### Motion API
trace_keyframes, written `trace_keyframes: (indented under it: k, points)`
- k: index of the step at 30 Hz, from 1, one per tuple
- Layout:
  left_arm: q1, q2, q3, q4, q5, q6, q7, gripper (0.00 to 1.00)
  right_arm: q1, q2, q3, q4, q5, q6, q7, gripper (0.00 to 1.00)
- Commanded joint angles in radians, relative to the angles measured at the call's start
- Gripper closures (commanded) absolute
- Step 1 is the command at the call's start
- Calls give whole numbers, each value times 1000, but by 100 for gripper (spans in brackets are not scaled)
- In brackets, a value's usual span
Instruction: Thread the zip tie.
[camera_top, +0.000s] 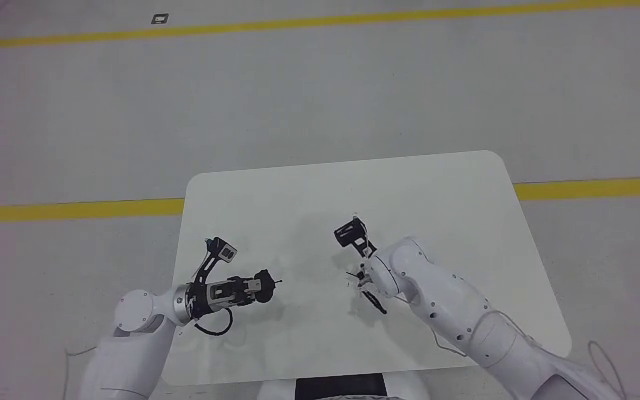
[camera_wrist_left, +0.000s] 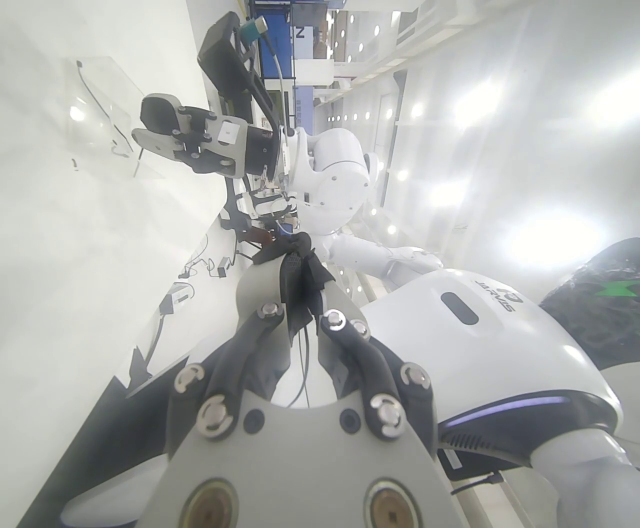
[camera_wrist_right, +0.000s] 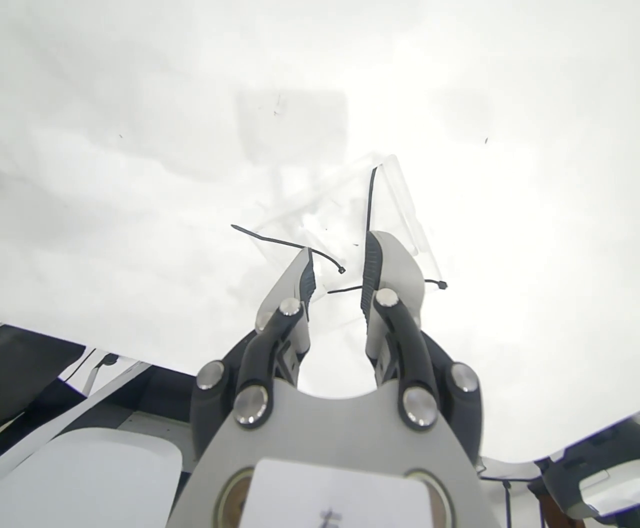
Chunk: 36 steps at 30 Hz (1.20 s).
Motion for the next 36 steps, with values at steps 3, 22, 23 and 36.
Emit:
trace_keyframes:
  k: [3,22,23,36]
  points:
    - [0,0,0,0,0,0,0,100,8,-9,-19,20,-9,10,0,74]
    - [0,0,0,0,0,0,0,100,1,-47,-5,100,-40,37,0,83]
    - [0,0,0,0,0,0,0,100,-1,-50,0,103,-41,37,0,81]
    - [0,0,0,0,0,0,0,100,-33,-82,60,135,-72,37,0,76]
